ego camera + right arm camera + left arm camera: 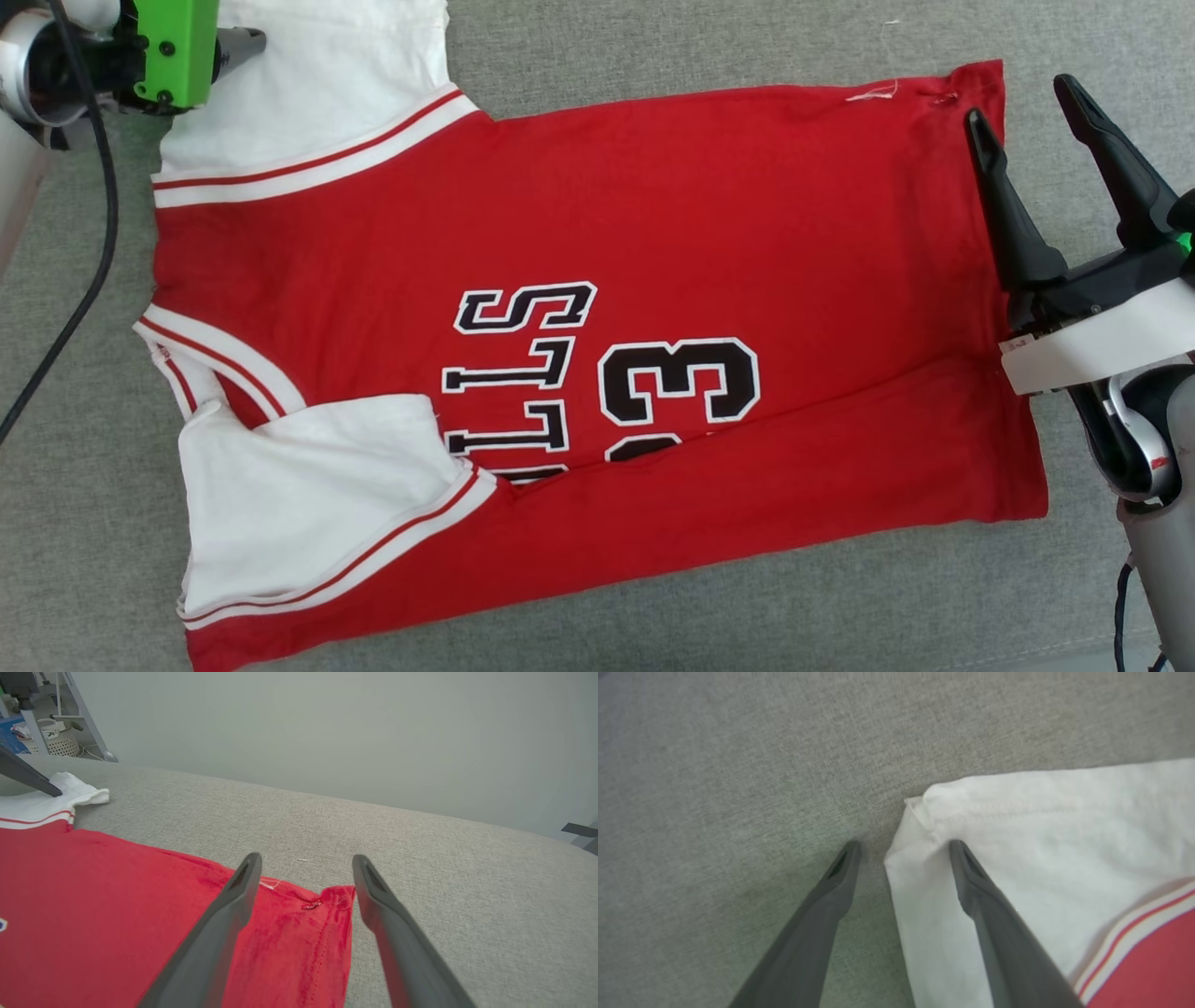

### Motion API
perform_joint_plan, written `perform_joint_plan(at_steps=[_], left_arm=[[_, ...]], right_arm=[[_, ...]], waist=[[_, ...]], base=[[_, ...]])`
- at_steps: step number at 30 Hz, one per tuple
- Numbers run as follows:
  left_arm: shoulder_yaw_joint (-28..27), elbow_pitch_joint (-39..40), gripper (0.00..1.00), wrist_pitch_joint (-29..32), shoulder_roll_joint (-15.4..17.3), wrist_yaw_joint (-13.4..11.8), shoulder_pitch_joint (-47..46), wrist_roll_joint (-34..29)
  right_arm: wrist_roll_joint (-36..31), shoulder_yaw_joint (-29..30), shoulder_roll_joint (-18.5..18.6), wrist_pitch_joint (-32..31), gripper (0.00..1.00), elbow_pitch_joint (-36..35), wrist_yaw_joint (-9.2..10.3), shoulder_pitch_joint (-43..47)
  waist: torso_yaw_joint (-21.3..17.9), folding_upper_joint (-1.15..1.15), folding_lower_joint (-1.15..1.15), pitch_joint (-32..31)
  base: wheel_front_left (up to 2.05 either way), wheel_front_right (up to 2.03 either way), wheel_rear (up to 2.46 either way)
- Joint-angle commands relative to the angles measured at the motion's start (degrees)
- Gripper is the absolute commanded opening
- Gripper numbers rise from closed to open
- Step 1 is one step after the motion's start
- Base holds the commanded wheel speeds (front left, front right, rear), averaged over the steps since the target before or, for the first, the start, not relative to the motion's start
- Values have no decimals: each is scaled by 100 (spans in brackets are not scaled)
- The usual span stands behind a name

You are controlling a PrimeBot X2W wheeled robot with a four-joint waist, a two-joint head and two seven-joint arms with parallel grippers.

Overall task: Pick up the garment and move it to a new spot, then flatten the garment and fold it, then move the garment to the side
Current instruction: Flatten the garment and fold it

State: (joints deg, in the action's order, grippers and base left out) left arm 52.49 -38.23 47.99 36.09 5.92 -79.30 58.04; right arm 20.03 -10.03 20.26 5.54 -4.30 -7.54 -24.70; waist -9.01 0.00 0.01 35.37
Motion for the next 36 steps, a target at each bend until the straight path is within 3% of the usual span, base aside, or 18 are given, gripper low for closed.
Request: perform_joint_plan(at_steps=[1, 5, 6, 11, 19, 23, 28, 32, 36], left_arm=[[76, -99, 100, 98, -39, 54, 105, -18], [286, -119, 100, 185, -86, 111, 286, -10], [300, -122, 0, 187, -105, 121, 345, 46], [415, -70, 0, -164, -155, 146, 433, 1], [518, 371, 0, -1110, -193, 155, 522, 48], [682, 780, 0, -1478, -136, 156, 646, 56], [881, 1306, 0, -1852, -38, 156, 747, 12], [950, 1623, 0, -2075, 21, 156, 745, -54], [975, 1836, 0, -2205, 44, 157, 711, -138]], right_arm=[[65, -21, -2, 54, 100, 43, 5, -122], [121, -22, 30, 106, 100, 168, 5, -147], [145, -14, 34, 117, 100, 192, 5, -161], [190, 78, 157, 104, 100, 256, 5, -232], [772, 298, 861, -633, 100, 342, 5, -632], [1181, 96, 1364, -1482, 100, 500, 5, -1002], [1861, -495, 1972, -3083, 100, 882, 5, -1392], [2276, -861, 2199, -3970, 100, 1228, 5, -1701], [2371, -1181, 2223, -4435, 100, 1622, 5, -1950]], waist=[[-134, 0, -1, 127], [-103, 0, -1, 71], [-92, 0, -1, 45], [50, 0, -1, -206], [396, 0, -1, -809], [558, 0, -1, -983], [758, 0, -1, -1054], [895, 0, -1, -995], [1022, 0, -1, -868]], base=[[0, 0, 0], [0, 0, 0], [0, 0, 0], [0, 0, 0], [0, 0, 0], [0, 0, 0], [0, 0, 0], [0, 0, 0], [0, 0, 0]])
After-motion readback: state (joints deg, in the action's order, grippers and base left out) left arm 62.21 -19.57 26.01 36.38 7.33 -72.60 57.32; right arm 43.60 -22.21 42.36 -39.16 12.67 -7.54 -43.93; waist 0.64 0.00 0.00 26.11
